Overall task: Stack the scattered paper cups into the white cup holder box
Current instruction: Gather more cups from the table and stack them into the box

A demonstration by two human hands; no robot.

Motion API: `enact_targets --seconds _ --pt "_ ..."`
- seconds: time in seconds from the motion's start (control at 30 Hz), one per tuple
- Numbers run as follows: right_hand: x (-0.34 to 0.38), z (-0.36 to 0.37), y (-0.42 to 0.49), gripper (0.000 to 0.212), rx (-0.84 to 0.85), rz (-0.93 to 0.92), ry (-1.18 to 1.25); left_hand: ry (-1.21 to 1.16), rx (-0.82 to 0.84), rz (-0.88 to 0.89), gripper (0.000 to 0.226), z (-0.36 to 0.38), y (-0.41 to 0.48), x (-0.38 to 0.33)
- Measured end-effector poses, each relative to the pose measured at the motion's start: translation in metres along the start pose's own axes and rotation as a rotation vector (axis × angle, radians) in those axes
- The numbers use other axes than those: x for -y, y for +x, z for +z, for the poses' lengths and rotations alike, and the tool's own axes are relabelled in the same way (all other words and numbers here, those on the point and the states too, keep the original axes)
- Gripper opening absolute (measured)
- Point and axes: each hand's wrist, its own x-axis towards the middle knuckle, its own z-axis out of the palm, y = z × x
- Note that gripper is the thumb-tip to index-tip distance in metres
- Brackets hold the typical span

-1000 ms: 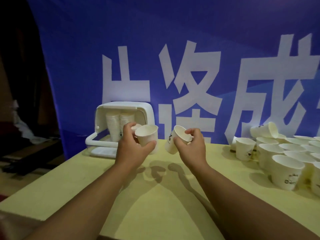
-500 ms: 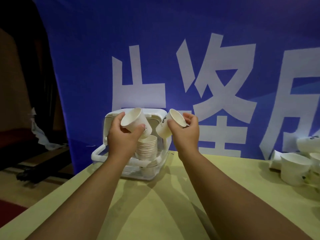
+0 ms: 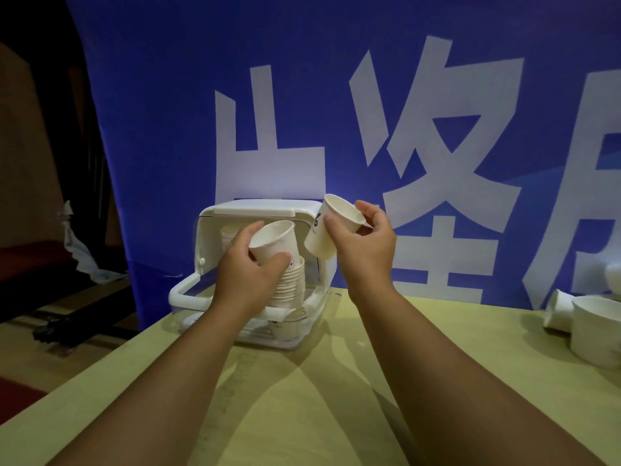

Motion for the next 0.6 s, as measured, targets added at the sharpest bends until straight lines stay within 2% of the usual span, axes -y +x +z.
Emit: enact_targets --seconds 0.2,0.4,0.5,0.6 --pt "0.01 0.002 0.001 0.058 0.04 -0.041 -0.017 0.097 0.082 0.035 0.08 0.002 -0.007 -0.001" --pt "0.013 0.005 0.0 0.057 0.068 -0.069 -0.04 0.224 0.214 0.027 0.077 -0.002 -0.007 0.011" --pt "0.012 0.008 -0.004 0.058 0.161 -0.065 -0.084 0.285 0.284 0.025 0.088 -0.004 -0.007 0.015" --pt "0.007 0.012 -0.007 0.06 0.245 -0.053 -0.149 0.275 0.297 0.021 0.089 -0.008 -0.008 0.019"
